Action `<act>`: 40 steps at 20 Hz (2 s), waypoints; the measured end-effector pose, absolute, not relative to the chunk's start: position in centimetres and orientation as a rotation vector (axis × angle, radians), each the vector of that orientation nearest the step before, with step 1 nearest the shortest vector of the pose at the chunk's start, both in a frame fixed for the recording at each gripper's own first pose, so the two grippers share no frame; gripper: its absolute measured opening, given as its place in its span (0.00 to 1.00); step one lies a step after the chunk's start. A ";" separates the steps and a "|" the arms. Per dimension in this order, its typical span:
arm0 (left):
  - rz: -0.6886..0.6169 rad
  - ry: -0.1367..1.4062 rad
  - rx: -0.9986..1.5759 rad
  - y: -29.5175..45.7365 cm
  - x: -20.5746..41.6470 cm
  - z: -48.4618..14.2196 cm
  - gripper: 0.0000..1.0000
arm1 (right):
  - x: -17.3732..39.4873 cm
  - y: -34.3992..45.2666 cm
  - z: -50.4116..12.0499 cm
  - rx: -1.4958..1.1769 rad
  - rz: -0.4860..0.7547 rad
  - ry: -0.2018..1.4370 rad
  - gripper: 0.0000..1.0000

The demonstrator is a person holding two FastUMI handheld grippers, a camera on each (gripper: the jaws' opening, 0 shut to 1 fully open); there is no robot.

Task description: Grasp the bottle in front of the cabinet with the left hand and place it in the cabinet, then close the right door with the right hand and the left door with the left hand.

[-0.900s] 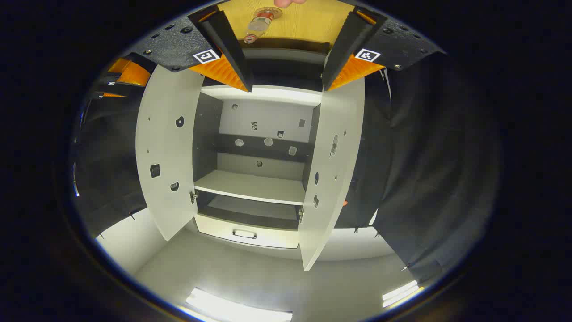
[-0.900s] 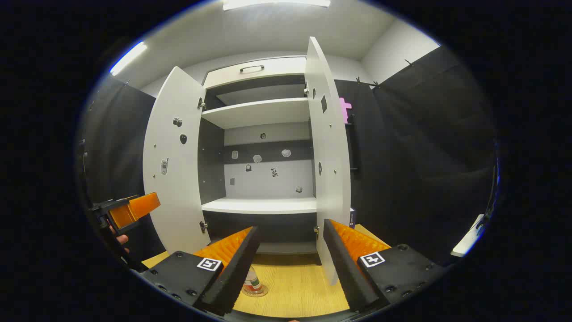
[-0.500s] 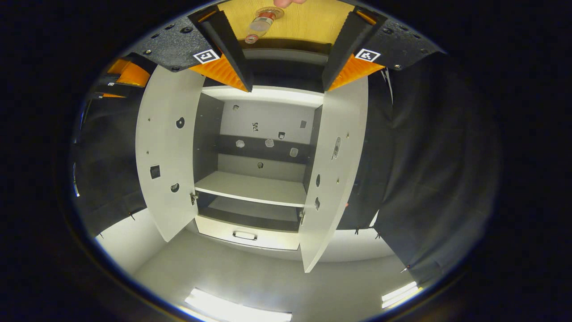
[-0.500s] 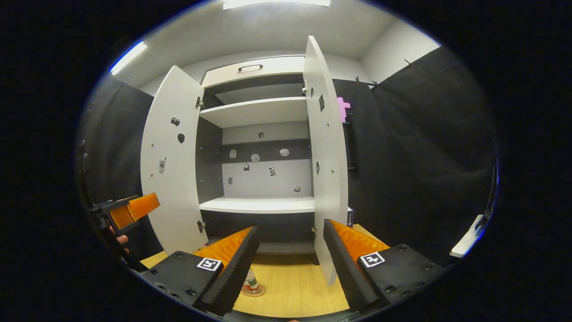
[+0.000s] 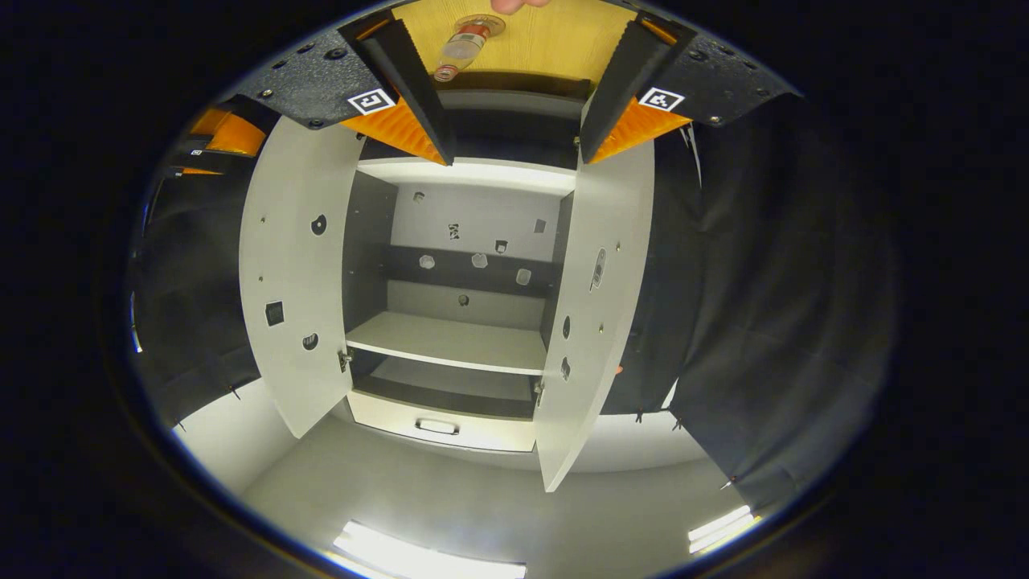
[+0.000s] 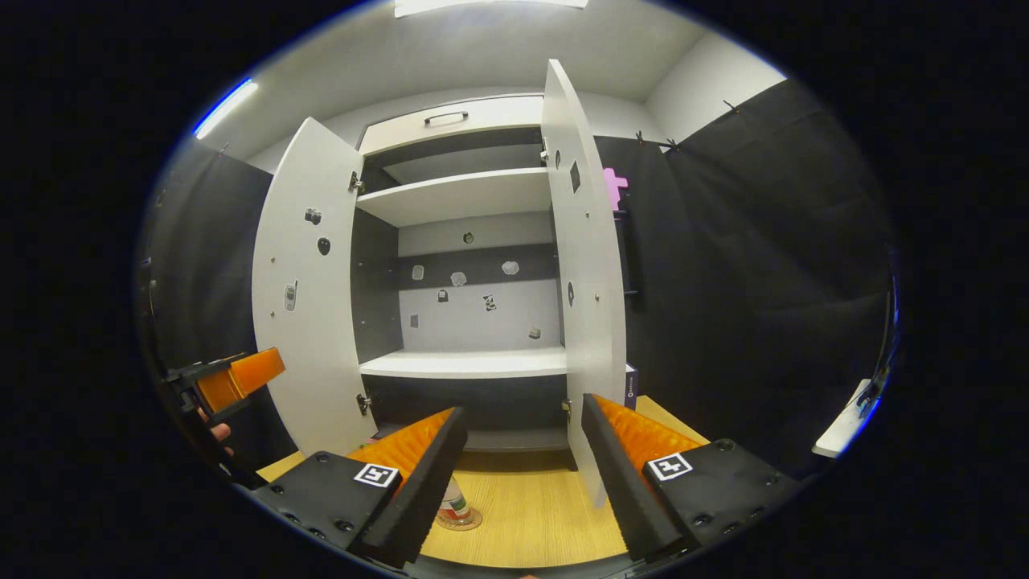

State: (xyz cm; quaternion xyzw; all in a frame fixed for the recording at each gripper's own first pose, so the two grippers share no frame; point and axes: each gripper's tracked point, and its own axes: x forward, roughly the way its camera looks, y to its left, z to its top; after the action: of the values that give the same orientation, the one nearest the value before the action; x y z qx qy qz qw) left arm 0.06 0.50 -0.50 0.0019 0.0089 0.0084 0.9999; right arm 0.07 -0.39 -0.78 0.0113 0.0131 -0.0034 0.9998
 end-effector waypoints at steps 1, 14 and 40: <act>0.016 0.020 0.002 0.5 0.1 -0.5 0.95 | 0.0 -0.3 -0.8 0.024 -0.005 0.028 0.96; -0.162 0.030 -0.061 -7.4 5.9 -4.4 0.95 | -1.3 -2.9 -1.5 0.020 -0.075 0.037 0.97; -0.152 0.410 0.043 -9.6 6.9 -36.6 0.95 | -1.7 -4.5 -4.1 -0.043 -0.161 0.153 0.97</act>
State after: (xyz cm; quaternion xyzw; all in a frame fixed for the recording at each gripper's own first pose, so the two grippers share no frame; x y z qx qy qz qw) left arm 6.86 -9.65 -36.63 0.0212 0.2034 -0.0753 0.9760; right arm -1.66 -4.50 -4.11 -0.0216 0.0766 -0.0804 0.9936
